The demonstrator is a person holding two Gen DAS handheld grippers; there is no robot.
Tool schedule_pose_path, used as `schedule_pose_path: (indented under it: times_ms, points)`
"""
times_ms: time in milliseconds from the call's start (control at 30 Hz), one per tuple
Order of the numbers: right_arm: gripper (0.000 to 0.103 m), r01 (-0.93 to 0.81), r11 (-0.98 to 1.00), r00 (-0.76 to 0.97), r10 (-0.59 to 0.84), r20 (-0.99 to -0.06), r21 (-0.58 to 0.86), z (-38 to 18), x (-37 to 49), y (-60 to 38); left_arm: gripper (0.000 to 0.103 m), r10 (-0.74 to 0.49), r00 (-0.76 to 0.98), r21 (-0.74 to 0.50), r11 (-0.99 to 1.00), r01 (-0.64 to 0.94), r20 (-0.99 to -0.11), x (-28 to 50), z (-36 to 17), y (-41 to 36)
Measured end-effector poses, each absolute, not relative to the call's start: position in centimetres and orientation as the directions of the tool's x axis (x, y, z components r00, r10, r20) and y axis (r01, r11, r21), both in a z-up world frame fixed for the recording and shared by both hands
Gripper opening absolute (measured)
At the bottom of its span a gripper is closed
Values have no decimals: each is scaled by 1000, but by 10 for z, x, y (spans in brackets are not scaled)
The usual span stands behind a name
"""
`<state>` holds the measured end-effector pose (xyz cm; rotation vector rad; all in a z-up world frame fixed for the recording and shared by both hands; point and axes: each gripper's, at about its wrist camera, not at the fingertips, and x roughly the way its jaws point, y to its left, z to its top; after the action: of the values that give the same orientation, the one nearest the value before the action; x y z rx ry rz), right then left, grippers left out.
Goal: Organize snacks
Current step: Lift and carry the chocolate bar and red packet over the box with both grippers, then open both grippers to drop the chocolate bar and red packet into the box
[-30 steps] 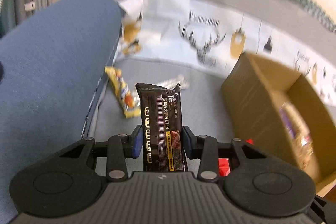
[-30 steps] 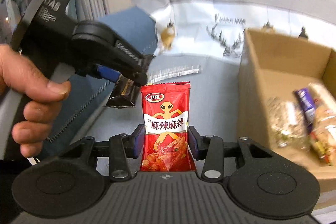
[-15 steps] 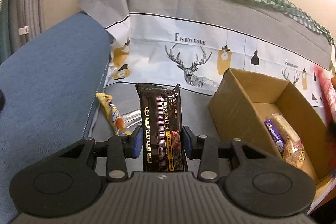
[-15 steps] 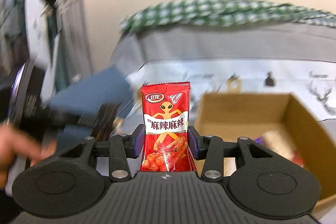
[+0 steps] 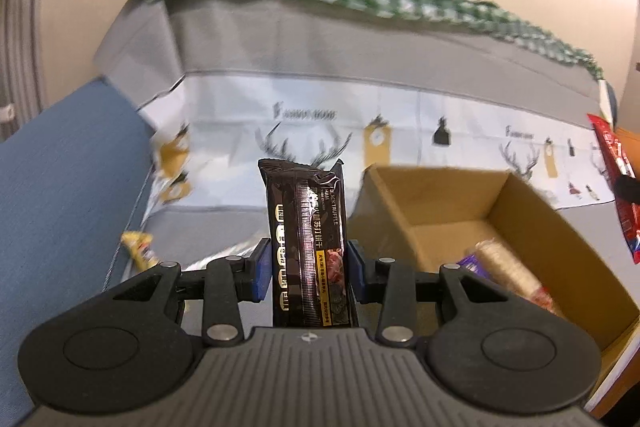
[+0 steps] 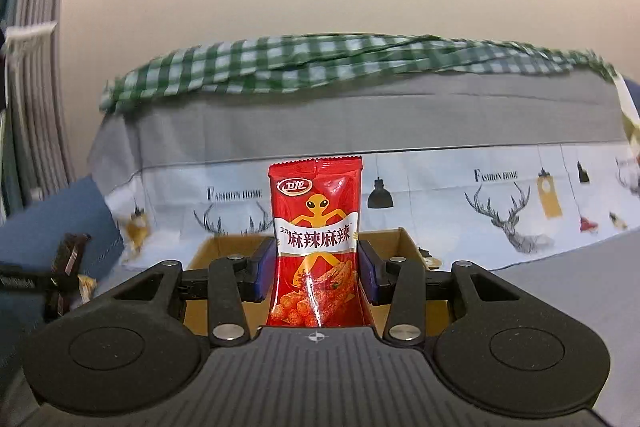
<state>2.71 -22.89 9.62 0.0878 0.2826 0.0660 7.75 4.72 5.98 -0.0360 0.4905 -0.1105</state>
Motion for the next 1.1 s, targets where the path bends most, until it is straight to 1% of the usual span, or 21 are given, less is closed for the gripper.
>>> schedule_pose_path:
  times_ms: [67,200,300,400,567,733,1100]
  points:
    - [44,-68,993,962,91,-258,98,97,23,-230,43,-127,895,-49,992,117,-429,78,63,32]
    - [44,-98,995,963,97,-251,8,95,29,-220,43,-175,921,-24,984,178,-349,75,67,-4]
    - [44,-96,994,963,82,-257,-45,92,31,-216,43,-226,921,9,970,241,-317,72,67,-34]
    - [44,-85,995,962,69,-263,-51,93,31,-217,43,-276,907,29,953,300,-317,72,62,-61]
    - [44,-43,998,961,28,-274,-49,92,33,-220,43,-327,887,34,933,357,-327,80,53,-91]
    - [45,-11,999,958,-3,-286,-47,90,36,-222,43,-349,871,1,928,372,-346,92,46,-101]
    - [45,19,1000,955,-26,-295,-24,88,41,-218,43,-361,868,-45,929,368,-342,100,45,-103]
